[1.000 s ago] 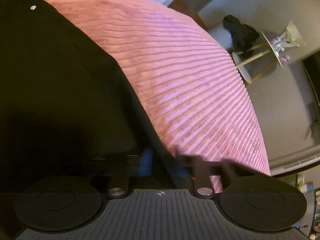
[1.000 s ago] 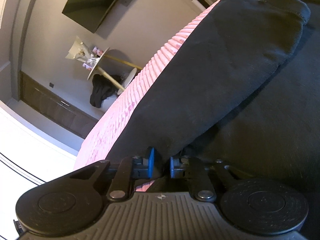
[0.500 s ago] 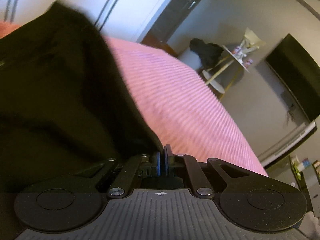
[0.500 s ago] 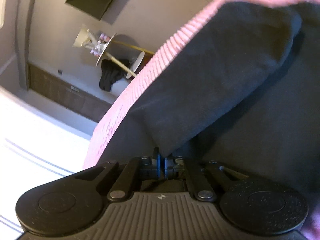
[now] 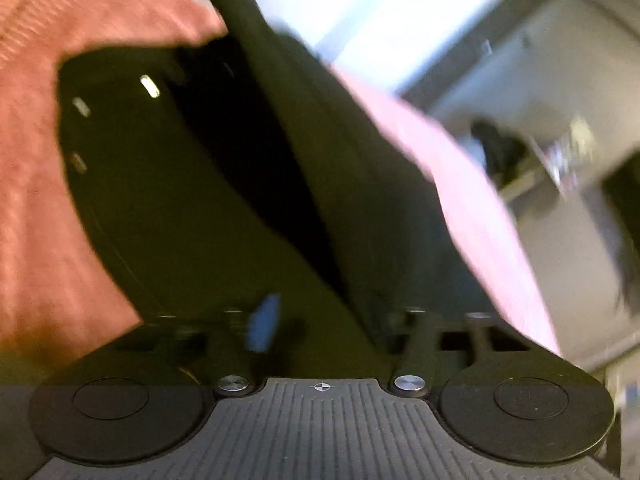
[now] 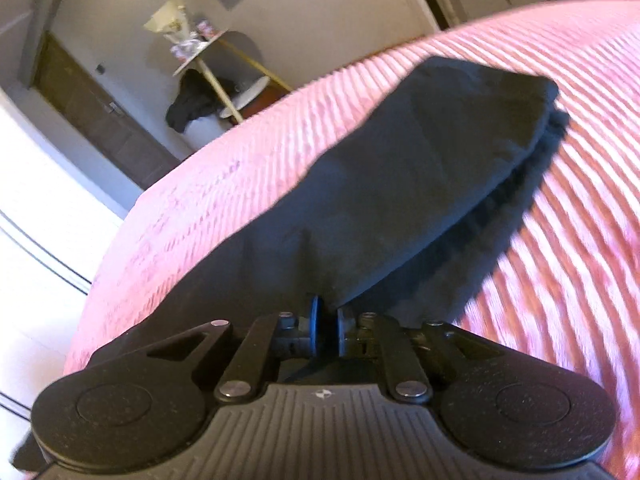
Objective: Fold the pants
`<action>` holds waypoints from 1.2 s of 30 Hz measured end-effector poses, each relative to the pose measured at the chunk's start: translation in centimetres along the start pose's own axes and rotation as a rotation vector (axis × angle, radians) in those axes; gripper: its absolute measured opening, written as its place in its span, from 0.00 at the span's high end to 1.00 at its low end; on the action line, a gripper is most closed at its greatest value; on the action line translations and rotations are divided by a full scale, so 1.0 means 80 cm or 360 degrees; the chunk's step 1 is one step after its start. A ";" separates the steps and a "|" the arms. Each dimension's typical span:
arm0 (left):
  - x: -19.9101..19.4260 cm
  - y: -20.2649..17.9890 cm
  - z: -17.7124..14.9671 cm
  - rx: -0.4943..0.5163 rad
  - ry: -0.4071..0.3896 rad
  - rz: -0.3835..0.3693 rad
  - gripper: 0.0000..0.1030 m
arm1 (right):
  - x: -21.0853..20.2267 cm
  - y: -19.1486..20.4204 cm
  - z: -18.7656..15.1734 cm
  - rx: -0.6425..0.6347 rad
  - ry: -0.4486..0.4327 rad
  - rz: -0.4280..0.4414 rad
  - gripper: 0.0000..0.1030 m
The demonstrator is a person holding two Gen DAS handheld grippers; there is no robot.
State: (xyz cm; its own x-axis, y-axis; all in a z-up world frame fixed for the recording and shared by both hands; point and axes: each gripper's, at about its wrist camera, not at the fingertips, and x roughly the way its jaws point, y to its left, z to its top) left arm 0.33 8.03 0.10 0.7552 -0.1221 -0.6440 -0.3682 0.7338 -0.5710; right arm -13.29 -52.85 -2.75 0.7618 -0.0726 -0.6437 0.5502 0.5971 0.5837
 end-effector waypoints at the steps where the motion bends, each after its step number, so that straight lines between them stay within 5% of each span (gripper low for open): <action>1: -0.004 0.008 0.014 -0.0021 -0.0070 -0.0012 0.30 | -0.003 -0.007 0.000 0.0031 -0.0003 0.0016 0.88; 5: -0.004 0.030 0.072 -0.0087 -0.0252 -0.0027 0.19 | 0.000 -0.017 0.005 0.0117 -0.0007 0.0052 0.68; 10: 0.033 0.026 0.122 -0.0062 -0.0223 0.0008 0.15 | -0.001 -0.030 0.016 0.0286 -0.0055 0.0105 0.47; 13: 0.054 0.027 0.149 -0.0081 -0.0158 0.0025 0.17 | 0.000 -0.038 0.025 0.0345 -0.0079 0.0094 0.46; 15: 0.061 0.032 0.161 -0.0098 -0.0144 -0.0011 0.23 | -0.002 -0.041 0.030 0.0360 -0.0114 0.0073 0.46; 18: 0.069 0.037 0.169 -0.0134 -0.0087 -0.0079 0.47 | 0.000 -0.052 0.041 0.0438 -0.0139 0.0053 0.46; 20: 0.076 0.041 0.174 -0.0166 -0.0051 -0.0088 0.52 | 0.004 -0.058 0.047 0.0471 -0.0168 0.0044 0.48; 21: 0.077 0.040 0.176 -0.0168 -0.0045 -0.0095 0.63 | 0.009 -0.055 0.051 0.0467 -0.0167 0.0033 0.50; 22: 0.080 0.043 0.181 -0.0157 -0.0043 -0.0100 0.75 | 0.013 -0.053 0.054 0.0454 -0.0162 0.0007 0.59; 25: 0.071 0.046 0.189 -0.0159 -0.0047 -0.0162 0.86 | 0.023 -0.038 0.071 0.0318 -0.0130 -0.0136 0.97; 32: -0.009 0.095 0.179 -0.0357 -0.0069 -0.0482 0.89 | -0.037 -0.016 0.092 0.0189 -0.0402 0.0039 0.97; 35: -0.010 0.129 0.156 -0.0222 0.0077 -0.0288 0.86 | -0.036 -0.024 0.083 0.0047 -0.0353 -0.0094 0.96; 36: -0.006 0.139 0.146 -0.0183 0.0134 -0.0188 0.77 | -0.027 -0.027 0.075 -0.0038 -0.0306 -0.0182 0.96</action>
State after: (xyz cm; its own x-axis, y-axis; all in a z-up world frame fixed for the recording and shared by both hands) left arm 2.20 24.08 0.02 0.7507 -0.2619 -0.6065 -0.3428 0.6303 -0.6965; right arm -14.02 -58.79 0.37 0.7473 -0.2907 -0.5975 0.6303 0.5946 0.4991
